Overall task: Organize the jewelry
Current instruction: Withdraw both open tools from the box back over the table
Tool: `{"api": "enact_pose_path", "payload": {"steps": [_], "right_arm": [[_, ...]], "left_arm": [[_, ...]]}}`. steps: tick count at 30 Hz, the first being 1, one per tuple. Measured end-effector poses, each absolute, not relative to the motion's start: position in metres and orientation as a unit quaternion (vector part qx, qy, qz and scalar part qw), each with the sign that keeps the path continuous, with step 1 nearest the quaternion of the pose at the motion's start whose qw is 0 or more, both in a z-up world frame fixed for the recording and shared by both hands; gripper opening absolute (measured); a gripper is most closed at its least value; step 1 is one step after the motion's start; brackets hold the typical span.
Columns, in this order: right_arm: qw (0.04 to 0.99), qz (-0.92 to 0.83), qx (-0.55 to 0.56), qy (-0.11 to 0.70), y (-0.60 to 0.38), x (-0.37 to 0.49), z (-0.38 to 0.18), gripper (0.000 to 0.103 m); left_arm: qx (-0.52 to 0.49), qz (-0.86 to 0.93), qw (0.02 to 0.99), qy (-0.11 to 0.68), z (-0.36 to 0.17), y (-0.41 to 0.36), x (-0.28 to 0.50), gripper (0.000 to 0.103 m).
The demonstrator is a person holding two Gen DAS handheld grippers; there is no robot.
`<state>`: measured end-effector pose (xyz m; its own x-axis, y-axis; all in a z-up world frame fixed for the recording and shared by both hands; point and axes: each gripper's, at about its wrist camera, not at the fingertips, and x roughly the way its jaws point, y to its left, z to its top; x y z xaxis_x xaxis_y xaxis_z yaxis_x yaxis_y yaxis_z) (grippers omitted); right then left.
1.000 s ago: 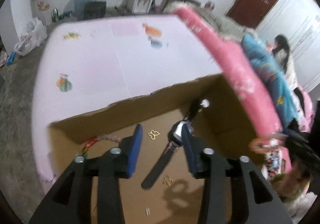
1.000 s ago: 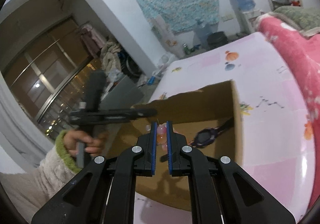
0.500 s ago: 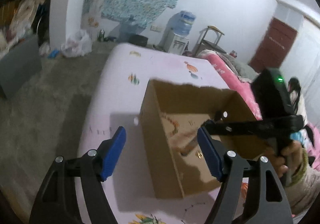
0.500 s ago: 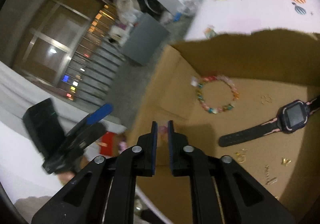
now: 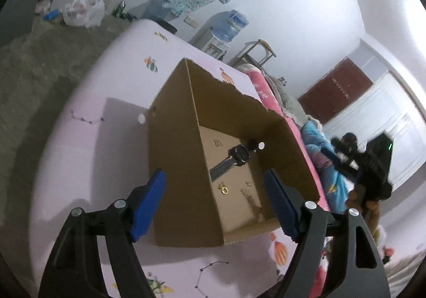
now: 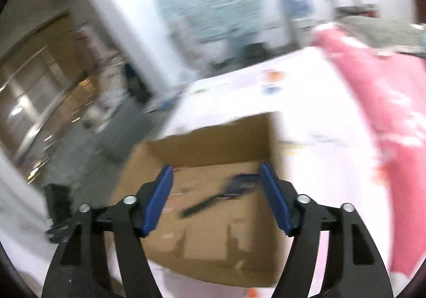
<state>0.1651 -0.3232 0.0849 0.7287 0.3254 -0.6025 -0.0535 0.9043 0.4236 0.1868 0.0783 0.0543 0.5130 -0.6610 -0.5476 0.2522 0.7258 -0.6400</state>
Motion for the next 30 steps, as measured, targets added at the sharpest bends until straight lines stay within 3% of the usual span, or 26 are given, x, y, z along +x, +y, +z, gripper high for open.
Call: {"api": "enact_pose_path", "payload": {"steps": [8,12,30], "right_arm": [[0.828,0.146,0.276,0.467,-0.342,0.177,0.004,0.064],[0.854,0.112,0.199,0.468,-0.319,0.166,0.015,0.064],[0.884,0.092,0.207,0.409,-0.323,0.136,0.034,0.063]], "left_arm": [[-0.263,-0.274,0.819,0.430,0.042,0.058,0.190,0.076],[-0.257,-0.257,0.828,0.427,0.046,0.053,0.185,0.076],[-0.258,-0.294,0.831,0.396,0.055,0.059,0.144,0.077]]}}
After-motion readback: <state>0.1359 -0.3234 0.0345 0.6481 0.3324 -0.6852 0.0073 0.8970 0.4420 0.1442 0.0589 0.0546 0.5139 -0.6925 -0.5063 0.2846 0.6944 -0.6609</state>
